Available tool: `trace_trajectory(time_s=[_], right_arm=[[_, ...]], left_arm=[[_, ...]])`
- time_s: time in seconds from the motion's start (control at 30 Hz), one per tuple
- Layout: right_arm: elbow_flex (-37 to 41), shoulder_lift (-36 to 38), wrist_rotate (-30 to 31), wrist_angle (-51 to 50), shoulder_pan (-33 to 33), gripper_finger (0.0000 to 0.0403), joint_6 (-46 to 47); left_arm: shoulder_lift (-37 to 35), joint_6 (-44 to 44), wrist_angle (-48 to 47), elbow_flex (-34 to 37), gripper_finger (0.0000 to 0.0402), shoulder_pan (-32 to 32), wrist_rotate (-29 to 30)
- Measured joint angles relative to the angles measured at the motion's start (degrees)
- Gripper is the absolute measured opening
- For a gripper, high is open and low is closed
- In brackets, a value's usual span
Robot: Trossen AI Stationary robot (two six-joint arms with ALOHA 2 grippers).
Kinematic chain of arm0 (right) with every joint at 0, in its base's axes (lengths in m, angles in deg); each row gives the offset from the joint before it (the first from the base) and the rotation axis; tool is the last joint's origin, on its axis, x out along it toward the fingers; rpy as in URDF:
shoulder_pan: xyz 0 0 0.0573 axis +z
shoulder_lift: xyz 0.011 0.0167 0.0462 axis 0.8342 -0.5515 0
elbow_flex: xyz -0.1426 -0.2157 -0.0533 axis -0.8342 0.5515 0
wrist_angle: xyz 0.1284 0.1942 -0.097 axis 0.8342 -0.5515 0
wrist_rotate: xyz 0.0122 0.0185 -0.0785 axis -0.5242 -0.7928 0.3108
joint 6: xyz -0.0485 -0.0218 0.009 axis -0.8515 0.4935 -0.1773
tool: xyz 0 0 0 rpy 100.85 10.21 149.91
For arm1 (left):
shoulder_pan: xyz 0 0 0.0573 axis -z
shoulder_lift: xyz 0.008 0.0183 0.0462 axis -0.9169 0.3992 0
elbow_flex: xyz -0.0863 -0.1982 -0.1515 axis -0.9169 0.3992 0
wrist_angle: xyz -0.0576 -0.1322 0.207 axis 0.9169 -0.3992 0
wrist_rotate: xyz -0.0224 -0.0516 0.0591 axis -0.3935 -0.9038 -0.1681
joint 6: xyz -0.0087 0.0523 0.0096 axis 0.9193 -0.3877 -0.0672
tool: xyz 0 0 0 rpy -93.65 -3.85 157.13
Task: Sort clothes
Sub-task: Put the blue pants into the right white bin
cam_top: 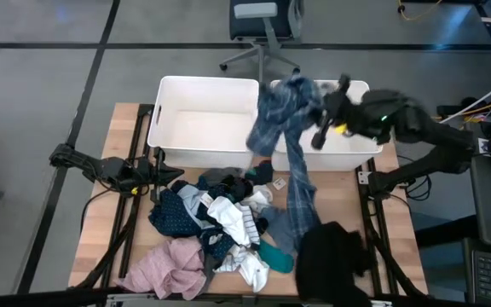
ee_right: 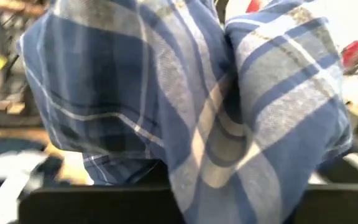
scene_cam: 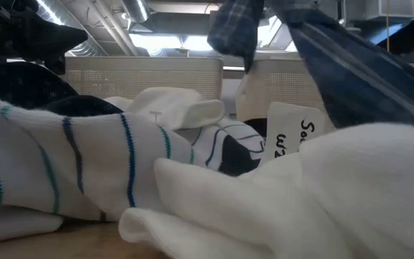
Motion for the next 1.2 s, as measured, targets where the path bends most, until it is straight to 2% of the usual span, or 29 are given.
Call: trace_trajectory(time_s=[0.4,0.63,0.83,1.03,1.2], right_arm=[[-12.26,-0.09,1.74,13.39,-10.83,0.0043,-14.61],[-13.06,-0.23,1.31,30.39,-14.21,0.0043,-26.47],[-13.10,-1.58,-0.79,43.98,-16.69,0.0043,-41.99],[-13.10,-3.02,-5.05,51.91,-21.08,0.0043,-49.38],[-13.54,-4.44,-4.51,55.08,-25.62,0.0044,-55.54]], left_arm=[[0.00,0.59,0.02,0.00,0.0001,-0.02,-0.01],[0.00,0.61,0.01,0.00,0.0001,-0.01,0.00],[0.00,0.61,0.00,0.02,0.0001,0.00,-0.01],[0.01,-0.80,-0.02,0.00,0.0001,-0.01,0.01],[0.00,-0.63,0.00,0.00,0.0001,0.00,0.01]])
